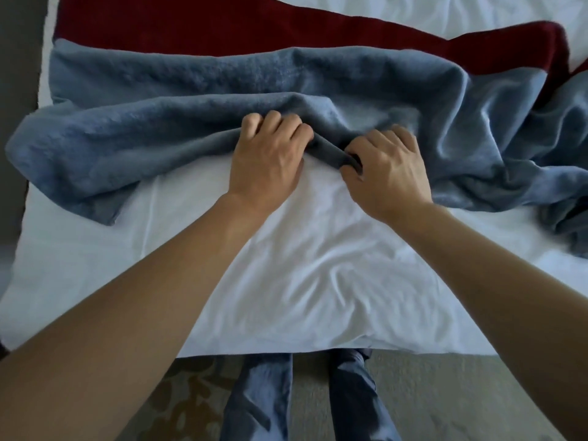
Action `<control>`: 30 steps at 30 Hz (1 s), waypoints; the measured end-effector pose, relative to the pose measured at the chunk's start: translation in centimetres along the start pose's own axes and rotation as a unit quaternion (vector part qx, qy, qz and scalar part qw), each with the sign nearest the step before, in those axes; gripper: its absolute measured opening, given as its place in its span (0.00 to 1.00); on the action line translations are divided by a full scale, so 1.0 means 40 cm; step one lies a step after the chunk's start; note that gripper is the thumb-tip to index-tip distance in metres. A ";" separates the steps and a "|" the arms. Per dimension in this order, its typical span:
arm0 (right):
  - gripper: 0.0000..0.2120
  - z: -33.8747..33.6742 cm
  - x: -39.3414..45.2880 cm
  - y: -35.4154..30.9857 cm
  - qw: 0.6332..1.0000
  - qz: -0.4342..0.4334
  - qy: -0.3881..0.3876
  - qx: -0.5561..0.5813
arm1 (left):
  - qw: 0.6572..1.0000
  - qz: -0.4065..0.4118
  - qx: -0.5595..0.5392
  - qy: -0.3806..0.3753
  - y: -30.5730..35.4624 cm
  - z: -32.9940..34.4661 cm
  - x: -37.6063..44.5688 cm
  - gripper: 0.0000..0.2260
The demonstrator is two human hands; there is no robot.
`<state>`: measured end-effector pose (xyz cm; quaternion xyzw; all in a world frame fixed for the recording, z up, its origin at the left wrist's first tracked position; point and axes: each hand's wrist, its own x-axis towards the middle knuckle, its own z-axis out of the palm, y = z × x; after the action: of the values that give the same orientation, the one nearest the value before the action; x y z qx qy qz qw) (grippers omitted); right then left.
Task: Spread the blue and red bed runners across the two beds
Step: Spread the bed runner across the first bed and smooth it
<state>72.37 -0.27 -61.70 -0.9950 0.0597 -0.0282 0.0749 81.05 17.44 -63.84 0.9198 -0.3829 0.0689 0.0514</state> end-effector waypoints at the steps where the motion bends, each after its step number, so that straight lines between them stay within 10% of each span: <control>1: 0.08 0.003 -0.010 0.004 1.000 0.001 0.008 -0.006 | 1.000 -0.001 0.005 0.009 0.003 0.001 0.005 0.08; 23: 0.08 -0.002 -0.181 -0.018 0.993 -0.052 -0.047 0.096 | 0.998 -0.046 -0.024 -0.019 0.109 -0.029 -0.196 0.03; 30: 0.19 -0.120 -0.269 0.294 0.990 0.057 0.112 0.063 | 0.993 -0.011 -0.114 0.014 0.381 -0.048 -0.088 0.13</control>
<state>60.06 -11.20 -59.26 -0.9737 0.1226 -0.1391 0.1322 67.61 9.49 -61.90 0.9112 -0.3771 0.0373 0.1618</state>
